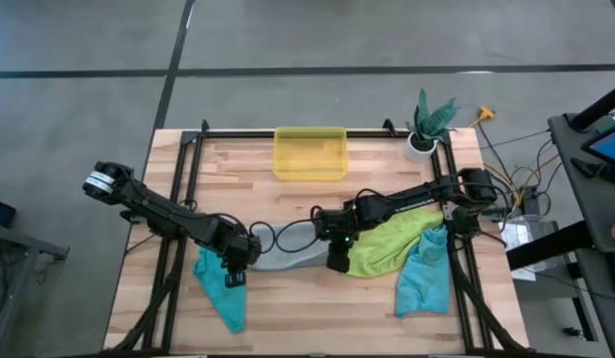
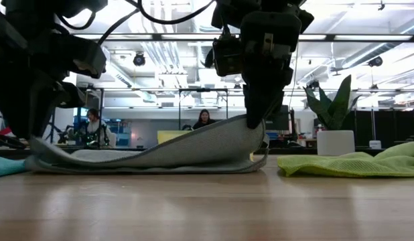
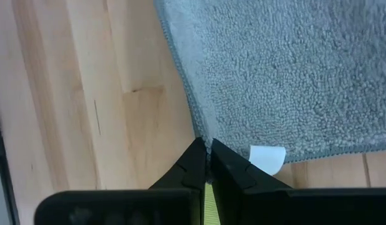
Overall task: Fold microfiber towels
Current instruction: Fold the gray microfiber cloth
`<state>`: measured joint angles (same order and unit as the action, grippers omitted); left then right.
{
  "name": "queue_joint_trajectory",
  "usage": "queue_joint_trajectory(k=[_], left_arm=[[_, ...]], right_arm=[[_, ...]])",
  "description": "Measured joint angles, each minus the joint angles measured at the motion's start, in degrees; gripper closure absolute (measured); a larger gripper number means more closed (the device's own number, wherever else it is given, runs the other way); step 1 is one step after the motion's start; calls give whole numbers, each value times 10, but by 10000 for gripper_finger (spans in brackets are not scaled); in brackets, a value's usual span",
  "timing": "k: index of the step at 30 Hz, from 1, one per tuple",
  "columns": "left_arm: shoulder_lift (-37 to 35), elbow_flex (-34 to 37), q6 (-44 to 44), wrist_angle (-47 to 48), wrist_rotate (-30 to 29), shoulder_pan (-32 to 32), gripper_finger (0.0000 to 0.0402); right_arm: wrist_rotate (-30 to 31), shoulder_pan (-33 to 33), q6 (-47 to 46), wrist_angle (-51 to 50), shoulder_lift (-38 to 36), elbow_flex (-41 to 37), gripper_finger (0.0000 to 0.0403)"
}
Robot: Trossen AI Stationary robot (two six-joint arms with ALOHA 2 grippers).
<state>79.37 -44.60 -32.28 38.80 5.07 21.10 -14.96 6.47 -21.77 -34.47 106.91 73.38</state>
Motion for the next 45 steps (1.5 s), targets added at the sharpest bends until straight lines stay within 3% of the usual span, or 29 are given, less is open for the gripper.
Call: queue_joint_trajectory(k=[8, 18, 23, 27, 35, 45], left_arm=[[-5, -2, 0, 34, -21, 0, 268], [-36, -6, -3, 52, -23, 0, 262], [-47, -7, -3, 58, -76, 0, 262], [-40, -6, -3, 56, -131, -6, 262], [-16, -2, 41, 20, -165, -45, 262], [47, -1, 84, -110, -173, -71, 262]], right_arm=[[-3, -1, -27, 3, 0, -3, 379], [28, -9, -46, 20, 0, 1, 240], [28, -8, -48, 11, 0, 9, 198], [51, -11, -53, 4, -1, 22, 193], [190, -35, -29, 5, 0, 41, 212], [112, -55, 7, 5, 41, 28, 231]])
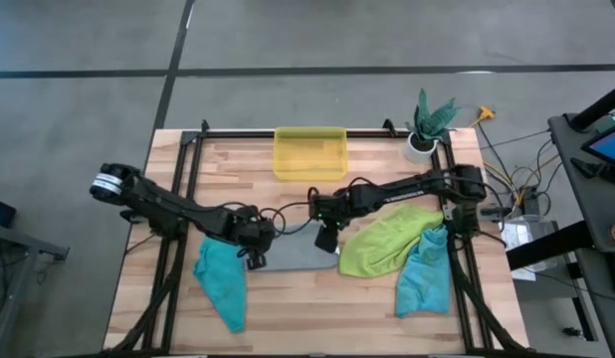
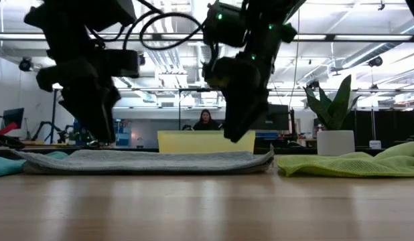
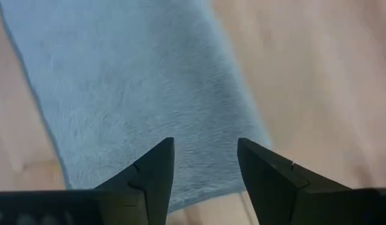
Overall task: Fold microfiber towels
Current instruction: Fold the gray microfiber cloth
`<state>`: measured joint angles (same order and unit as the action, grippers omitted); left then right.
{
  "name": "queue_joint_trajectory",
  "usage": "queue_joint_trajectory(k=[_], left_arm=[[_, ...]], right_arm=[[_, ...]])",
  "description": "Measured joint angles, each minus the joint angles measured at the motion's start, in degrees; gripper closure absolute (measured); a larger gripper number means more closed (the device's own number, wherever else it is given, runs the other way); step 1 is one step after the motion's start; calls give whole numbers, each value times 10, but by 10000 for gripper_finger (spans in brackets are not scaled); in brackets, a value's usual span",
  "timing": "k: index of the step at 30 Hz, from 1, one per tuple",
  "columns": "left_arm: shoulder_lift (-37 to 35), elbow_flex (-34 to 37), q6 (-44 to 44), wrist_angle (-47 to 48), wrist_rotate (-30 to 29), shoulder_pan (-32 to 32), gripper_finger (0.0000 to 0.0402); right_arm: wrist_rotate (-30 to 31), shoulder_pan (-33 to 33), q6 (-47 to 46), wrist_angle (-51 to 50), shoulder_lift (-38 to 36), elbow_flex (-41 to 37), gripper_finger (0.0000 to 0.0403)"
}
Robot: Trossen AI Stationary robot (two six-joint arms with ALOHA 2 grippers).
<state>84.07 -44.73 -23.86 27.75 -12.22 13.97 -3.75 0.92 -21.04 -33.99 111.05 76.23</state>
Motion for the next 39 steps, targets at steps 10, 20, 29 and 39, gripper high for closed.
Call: queue_joint_trajectory(k=[10, 20, 29, 39], left_arm=[[85, -1, 46, -27, -4, -8, 262], [73, 0, 82, -14, -6, -20, 262], [8, 3, 79, 85, 0, -29, 262], [-56, -39, -10, 184, -3, -41, 262]], right_arm=[[-29, 0, 1, 12, 53, 18, 232], [-35, -5, -25, 15, 65, 22, 234], [10, -9, -25, -19, 54, 20, 252], [52, -10, 6, -18, -18, 20, 256]])
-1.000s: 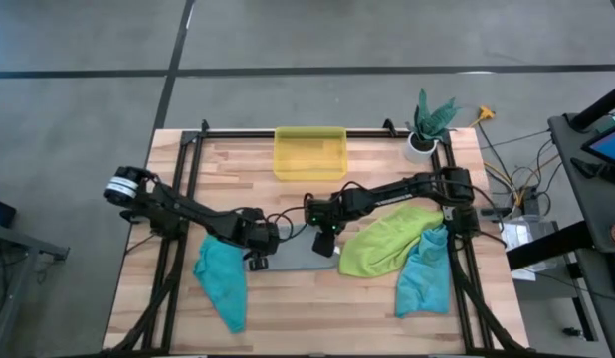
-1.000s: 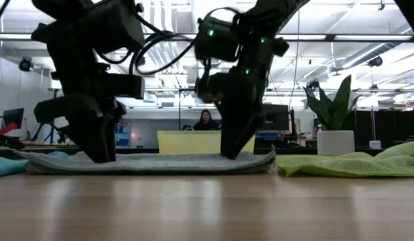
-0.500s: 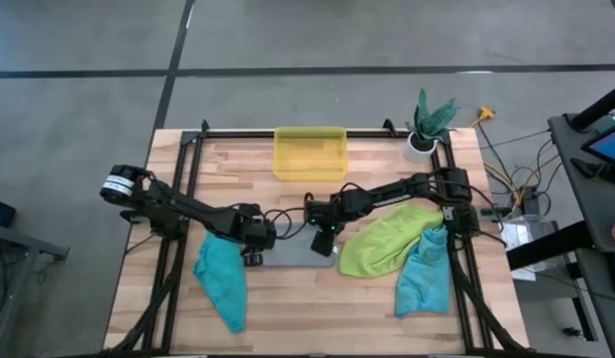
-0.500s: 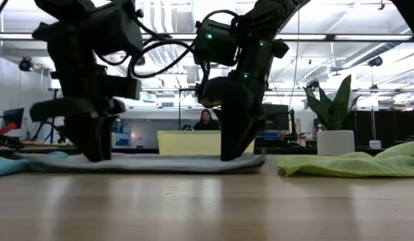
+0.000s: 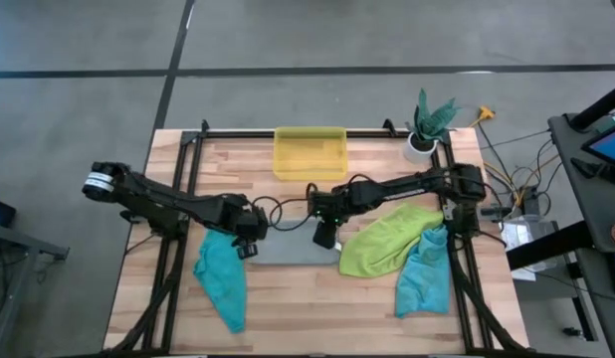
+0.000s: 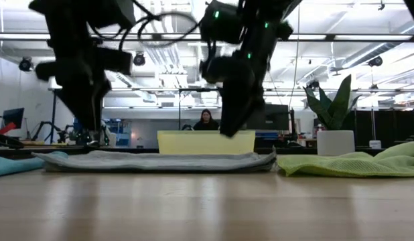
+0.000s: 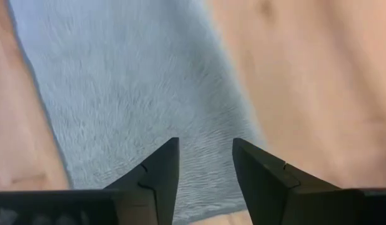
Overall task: Fold microfiber towels
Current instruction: Fold the gray microfiber cloth
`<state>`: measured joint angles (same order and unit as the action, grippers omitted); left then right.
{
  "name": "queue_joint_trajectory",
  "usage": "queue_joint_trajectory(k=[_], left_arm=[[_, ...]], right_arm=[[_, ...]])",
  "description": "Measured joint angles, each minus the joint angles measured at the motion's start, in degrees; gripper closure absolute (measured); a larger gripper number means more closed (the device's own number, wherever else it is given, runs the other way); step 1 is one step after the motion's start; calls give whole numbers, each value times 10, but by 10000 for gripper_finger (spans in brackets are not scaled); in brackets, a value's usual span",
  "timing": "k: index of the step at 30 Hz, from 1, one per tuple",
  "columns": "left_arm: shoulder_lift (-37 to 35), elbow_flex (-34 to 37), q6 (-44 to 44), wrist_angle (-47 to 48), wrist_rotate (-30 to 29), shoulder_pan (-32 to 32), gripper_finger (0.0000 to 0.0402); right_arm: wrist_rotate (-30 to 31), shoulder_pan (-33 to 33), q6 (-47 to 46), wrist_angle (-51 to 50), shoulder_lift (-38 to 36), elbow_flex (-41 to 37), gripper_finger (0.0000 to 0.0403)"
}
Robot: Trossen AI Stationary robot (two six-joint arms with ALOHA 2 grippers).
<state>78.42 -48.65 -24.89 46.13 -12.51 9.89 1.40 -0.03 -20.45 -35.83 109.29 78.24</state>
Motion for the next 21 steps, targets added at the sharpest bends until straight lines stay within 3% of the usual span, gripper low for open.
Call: queue_joint_trajectory(k=[7, 14, 17, 21], left_arm=[[-52, -22, -17, -10, -5, -4, 262], [-99, -39, -34, -67, 20, -15, 262], [-131, -56, -44, -78, 7, -16, 262], [-165, -78, -49, -84, -70, -17, 262]], right_arm=[[11, -20, 10, 3, -76, -5, 223], [-170, -78, -37, 9, -112, -33, 217], [-183, -97, -44, 11, -136, -36, 210], [-184, -118, -41, 13, -153, -39, 202]])
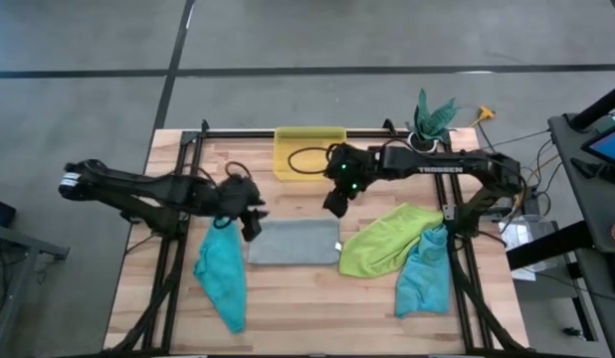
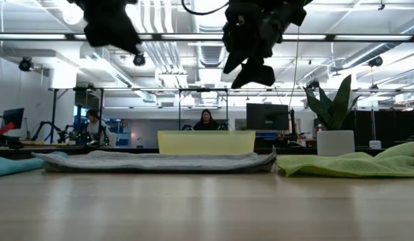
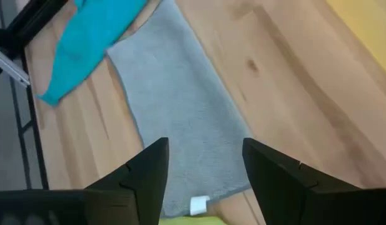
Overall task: Fold microfiber towels
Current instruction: Fold the gray microfiber cloth
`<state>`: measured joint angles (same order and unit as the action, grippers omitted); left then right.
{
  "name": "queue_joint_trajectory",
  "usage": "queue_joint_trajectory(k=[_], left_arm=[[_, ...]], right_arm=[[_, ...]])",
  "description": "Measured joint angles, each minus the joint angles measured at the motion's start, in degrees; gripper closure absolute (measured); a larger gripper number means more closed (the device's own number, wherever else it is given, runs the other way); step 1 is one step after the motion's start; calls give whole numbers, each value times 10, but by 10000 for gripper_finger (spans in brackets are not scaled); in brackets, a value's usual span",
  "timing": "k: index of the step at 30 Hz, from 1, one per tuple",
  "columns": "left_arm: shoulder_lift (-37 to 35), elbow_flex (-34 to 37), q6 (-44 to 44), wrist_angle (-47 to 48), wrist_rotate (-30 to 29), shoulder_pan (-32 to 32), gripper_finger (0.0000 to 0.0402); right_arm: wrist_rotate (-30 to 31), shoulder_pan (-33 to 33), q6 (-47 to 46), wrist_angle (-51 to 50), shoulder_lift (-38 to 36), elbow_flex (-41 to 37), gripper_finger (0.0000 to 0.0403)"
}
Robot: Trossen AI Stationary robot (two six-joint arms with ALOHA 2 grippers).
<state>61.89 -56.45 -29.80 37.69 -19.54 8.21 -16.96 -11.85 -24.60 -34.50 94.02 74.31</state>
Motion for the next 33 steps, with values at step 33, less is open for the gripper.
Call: queue_joint_trajectory(k=[33], left_arm=[[-6, -40, -130, -62, -40, 2, 262]], right_arm=[[-195, -89, -23, 221, 87, -200, 204]])
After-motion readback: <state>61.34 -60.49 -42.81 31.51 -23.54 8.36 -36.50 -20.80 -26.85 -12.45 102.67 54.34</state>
